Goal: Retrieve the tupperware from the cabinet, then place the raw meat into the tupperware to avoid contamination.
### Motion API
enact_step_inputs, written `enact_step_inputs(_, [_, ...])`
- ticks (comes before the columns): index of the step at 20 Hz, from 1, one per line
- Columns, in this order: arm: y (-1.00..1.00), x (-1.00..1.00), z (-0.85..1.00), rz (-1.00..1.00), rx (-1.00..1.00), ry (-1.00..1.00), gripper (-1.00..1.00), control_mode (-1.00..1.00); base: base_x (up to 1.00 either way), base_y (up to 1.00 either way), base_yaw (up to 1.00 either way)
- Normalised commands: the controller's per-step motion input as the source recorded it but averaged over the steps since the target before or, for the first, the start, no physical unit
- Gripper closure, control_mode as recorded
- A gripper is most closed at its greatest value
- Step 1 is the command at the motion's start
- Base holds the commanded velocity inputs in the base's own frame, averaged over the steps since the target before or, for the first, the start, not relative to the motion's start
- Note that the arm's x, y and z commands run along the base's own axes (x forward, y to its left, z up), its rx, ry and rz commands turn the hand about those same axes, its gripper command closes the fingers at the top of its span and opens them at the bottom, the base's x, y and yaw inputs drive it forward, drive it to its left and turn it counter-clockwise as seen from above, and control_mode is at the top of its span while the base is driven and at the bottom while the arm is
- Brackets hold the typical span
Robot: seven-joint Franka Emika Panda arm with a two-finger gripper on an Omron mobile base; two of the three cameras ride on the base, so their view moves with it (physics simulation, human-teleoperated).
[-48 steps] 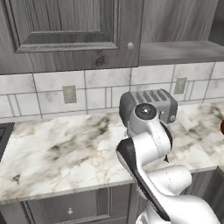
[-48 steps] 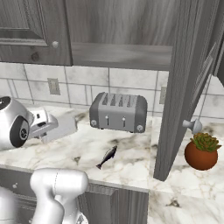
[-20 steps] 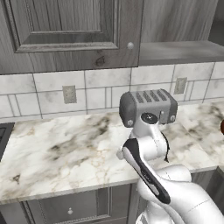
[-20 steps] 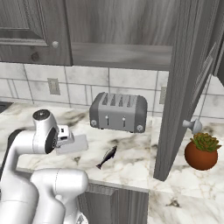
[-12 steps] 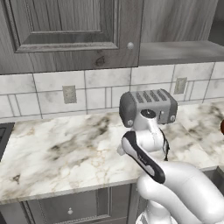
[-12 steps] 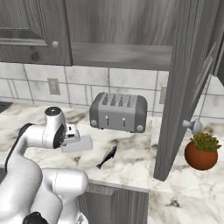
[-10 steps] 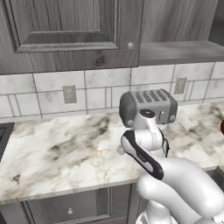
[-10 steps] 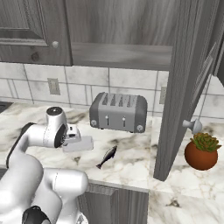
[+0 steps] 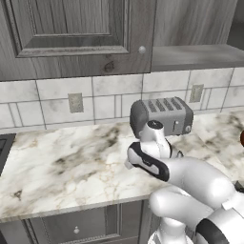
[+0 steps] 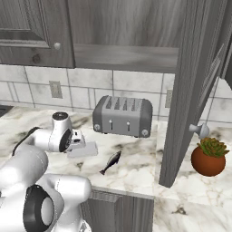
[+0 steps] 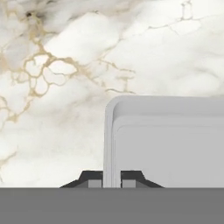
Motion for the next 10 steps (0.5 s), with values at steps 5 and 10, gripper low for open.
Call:
enact_step_inputs(5, [-0.05, 0.0, -0.49, 0.0, 0.0, -0.02, 1.0, -1.0, 0.0, 0.0, 0.0])
enact_step_inputs(10, [-0.04, 0.0, -0.45, -0.02, 0.0, 0.0, 1.0, -1.0, 0.0, 0.0, 0.0])
